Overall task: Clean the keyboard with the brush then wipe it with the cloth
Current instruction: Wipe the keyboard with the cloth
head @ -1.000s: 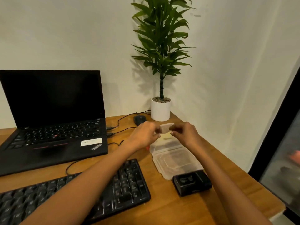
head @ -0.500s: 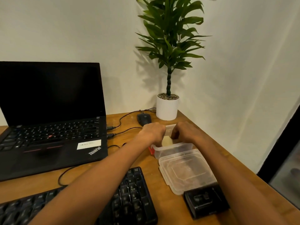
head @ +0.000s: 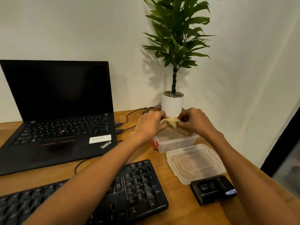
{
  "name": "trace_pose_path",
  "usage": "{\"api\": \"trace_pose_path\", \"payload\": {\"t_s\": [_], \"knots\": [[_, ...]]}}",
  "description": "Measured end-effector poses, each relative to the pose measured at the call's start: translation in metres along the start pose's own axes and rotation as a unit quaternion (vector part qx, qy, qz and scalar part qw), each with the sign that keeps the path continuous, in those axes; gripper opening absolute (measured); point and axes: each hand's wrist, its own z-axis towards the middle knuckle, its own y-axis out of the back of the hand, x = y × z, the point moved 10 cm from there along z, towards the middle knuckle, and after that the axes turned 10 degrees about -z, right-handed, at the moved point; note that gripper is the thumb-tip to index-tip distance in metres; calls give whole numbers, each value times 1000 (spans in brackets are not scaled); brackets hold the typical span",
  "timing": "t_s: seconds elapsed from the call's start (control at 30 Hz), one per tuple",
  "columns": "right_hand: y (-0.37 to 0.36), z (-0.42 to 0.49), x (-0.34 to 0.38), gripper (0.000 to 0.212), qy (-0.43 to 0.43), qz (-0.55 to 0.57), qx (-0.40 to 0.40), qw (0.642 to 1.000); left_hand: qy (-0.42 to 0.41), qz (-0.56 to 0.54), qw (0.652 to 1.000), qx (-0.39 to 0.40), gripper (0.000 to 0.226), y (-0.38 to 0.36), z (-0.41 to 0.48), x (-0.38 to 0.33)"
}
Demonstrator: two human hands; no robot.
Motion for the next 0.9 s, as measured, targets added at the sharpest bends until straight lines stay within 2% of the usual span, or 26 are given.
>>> {"api": "trace_pose_path", "payload": {"t_s": [0.2,0.43,0.57,0.73,0.9], "knots": [[32,-22,58,19,64,4,-66,996,-56,12,996,-69,20,65,-38,4],[22,-58,169,17,197,44,-57,978,-83,85,989,-84,16,136,-119,37],[3,-82,222,18,241,73,-41,967,-95,113,984,-98,28,168,-176,53],[-23,-125,270,21,304,61,-22,950,-77,114,990,-41,31,169,-240,75],[-40,-163,274,34,334,76,12,939,-91,59,994,26,26,154,-282,71]]}}
